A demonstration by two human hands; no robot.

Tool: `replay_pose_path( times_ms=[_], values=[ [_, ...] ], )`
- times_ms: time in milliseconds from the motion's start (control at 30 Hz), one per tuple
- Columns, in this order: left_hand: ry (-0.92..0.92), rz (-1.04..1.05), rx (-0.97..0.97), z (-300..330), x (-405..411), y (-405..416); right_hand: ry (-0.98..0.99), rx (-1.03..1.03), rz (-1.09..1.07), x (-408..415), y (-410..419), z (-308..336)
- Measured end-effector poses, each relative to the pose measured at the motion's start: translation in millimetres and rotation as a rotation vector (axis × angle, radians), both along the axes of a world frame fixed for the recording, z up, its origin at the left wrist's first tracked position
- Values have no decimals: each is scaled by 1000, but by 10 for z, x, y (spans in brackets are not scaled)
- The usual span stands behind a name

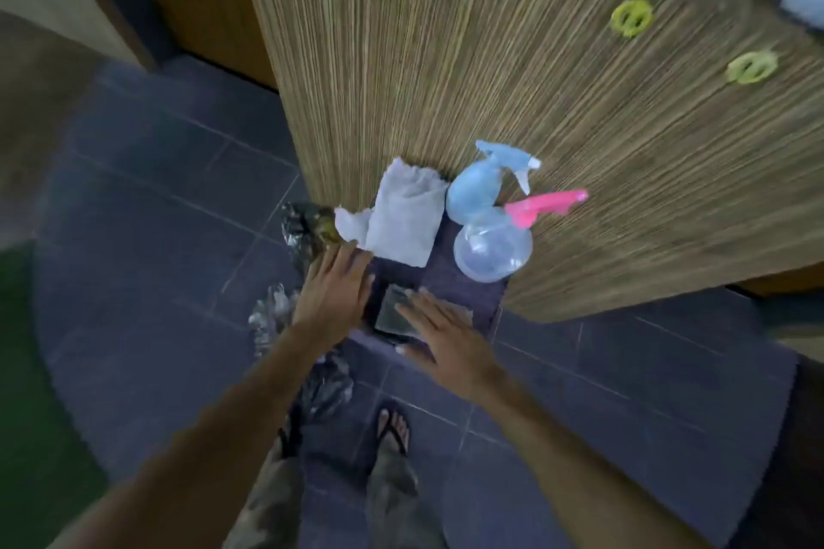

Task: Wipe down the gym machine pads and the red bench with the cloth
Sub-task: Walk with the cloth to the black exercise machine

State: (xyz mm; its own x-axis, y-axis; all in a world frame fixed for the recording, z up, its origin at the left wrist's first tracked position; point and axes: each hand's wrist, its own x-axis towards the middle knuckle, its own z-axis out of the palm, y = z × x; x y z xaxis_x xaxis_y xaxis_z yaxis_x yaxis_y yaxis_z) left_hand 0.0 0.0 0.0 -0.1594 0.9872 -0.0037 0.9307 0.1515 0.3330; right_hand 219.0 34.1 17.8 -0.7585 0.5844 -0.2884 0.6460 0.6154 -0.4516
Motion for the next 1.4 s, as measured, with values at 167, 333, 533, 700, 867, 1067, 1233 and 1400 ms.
replay_pose_path(
  times_ms=[167, 333, 533, 700, 867, 1067, 1233, 1400],
  values=[
    [65, -34, 24, -682, -46, 98, -31, 288, 408, 54, 394, -793],
    [98, -40, 58, -953, -48, 46, 17, 386, 493, 26, 570, -1018],
    [68, 13, 3, -927, 29, 19, 61, 402, 497, 6, 558, -1090],
    [-51, 182, -82, -629, 101, -211, 165, 145, 342, -70, 511, -919],
    [-140, 345, -190, -265, 235, -1003, 128, -141, 314, -227, 154, -461],
    [-347, 650, -416, 210, 510, -2586, -120, -355, 395, -705, -1030, -59],
    [-449, 1012, -490, 413, 860, -4285, -199, -347, 700, -1034, -2481, 91],
    [-516, 1392, -451, 663, 1396, -5986, -256, -283, 1052, -1214, -4228, 305]
  ],
)
